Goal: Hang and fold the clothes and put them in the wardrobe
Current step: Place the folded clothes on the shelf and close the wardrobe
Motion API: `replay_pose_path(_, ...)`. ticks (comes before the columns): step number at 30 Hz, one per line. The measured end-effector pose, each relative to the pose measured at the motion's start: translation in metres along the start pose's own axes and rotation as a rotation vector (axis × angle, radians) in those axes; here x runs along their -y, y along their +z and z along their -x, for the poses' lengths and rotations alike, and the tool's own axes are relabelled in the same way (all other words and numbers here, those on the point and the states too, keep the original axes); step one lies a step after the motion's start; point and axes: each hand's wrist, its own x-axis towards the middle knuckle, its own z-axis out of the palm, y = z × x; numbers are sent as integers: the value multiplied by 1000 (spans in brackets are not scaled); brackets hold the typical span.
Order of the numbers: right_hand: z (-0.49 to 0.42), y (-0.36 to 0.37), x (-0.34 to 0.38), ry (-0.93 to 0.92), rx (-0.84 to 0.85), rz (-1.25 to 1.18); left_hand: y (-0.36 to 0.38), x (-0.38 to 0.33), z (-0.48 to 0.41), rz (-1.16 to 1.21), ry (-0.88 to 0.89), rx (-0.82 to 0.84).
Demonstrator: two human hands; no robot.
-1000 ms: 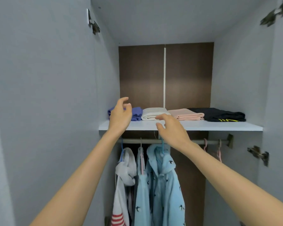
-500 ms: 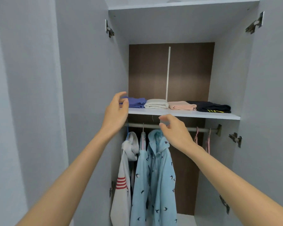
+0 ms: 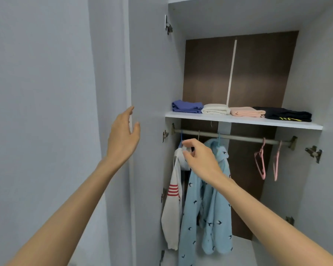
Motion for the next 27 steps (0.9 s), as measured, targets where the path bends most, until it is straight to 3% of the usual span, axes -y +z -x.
replay_pose_path(6,-8,84,30,-65,69,10,-13,49,-3,-24,-45,192)
replay_pose_path(13,-29,185,43,-4,111,31,-3,95,-13,102,-40,395)
replay_pose_path(21,-51,232,37,19,-64,39,10,120,-21,327,-128,355)
replay_pose_path(27,-52,233,25,-30,-90,45,14,124,-22,371,-129,363)
